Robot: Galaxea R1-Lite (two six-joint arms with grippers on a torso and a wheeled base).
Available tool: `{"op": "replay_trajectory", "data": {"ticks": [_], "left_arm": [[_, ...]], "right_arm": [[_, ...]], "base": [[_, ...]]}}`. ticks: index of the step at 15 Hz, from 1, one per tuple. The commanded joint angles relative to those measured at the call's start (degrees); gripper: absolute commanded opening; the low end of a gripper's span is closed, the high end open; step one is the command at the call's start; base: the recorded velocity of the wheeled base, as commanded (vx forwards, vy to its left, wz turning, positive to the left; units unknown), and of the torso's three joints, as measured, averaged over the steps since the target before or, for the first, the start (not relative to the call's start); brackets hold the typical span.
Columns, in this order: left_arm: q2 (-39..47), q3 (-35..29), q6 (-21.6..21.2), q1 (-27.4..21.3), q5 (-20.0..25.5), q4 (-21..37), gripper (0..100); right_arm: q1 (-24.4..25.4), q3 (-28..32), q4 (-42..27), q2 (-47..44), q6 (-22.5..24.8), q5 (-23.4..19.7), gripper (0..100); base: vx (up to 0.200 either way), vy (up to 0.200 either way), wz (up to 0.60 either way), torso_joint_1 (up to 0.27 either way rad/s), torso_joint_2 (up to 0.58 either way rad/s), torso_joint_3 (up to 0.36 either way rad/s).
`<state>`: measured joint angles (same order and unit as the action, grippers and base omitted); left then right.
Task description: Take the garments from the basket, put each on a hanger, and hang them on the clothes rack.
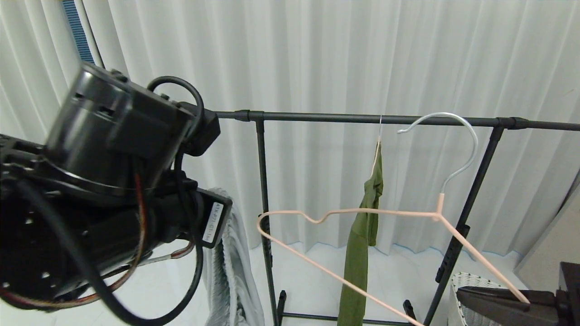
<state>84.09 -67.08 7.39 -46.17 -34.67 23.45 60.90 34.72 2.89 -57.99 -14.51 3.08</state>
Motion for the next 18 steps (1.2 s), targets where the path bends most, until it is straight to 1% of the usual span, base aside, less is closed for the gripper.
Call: {"op": "replay_trajectory", "data": {"ticks": [1,3,5,6,9,12,13,14,15,17,18], "left_arm": [[5.65,-1.65,1.75,2.22,-1.54,0.01,0],[6.26,-2.26,1.93,3.36,-2.60,0.01,0],[6.44,-3.58,3.51,3.45,-2.60,0.01,0],[6.44,-3.58,4.30,3.45,-2.60,0.01,0],[6.52,-3.76,5.71,3.45,-2.60,0.01,0],[7.05,-3.76,6.06,3.54,-2.86,0.01,0],[7.49,-3.93,6.41,3.54,-4.09,0.01,0],[8.63,-4.37,6.68,3.71,-6.55,0.01,0],[9.51,-4.90,7.11,4.51,-9.01,0.01,0],[10.57,-5.86,7.11,6.18,-10.95,0.01,0],[10.57,-6.04,7.03,6.53,-10.95,0.01,0]], "right_arm": [[4.31,0.09,0.45,-0.37,-0.79,-0.01,0],[5.28,0.17,0.45,-0.46,-1.23,-0.01,0],[5.28,0.00,0.80,-2.04,-2.28,-0.10,0],[5.28,0.00,2.21,-3.53,-3.07,-0.10,0],[5.01,0.00,7.83,-9.42,-3.42,0.17,0],[2.90,0.26,14.51,-16.19,-3.42,0.87,0],[1.85,0.35,16.10,-18.30,-3.42,2.19,0],[0.88,0.35,17.77,-20.32,-3.42,3.95,0],[0.09,0.35,18.82,-21.02,-3.42,4.56,0],[-0.35,0.26,18.91,-20.76,-3.42,4.65,0],[-0.52,0.26,18.91,-20.67,-3.42,4.74,0]], "base": [[0.000,0.000,0.00,0.000,0.00,0.000],[0.000,0.000,0.00,0.000,0.00,0.000],[0.000,0.000,0.00,0.000,0.00,0.000],[0.000,0.000,0.00,0.000,0.00,0.000],[0.000,0.000,0.00,0.000,0.00,0.000],[0.000,0.000,0.00,0.000,0.00,0.000],[0.000,0.000,0.00,0.000,0.00,0.000],[0.000,0.000,0.00,0.000,0.00,0.000],[0.000,0.000,0.00,0.000,0.00,0.000],[0.000,0.000,0.00,0.000,0.00,0.000],[0.000,0.000,0.00,0.000,0.00,0.000]]}}
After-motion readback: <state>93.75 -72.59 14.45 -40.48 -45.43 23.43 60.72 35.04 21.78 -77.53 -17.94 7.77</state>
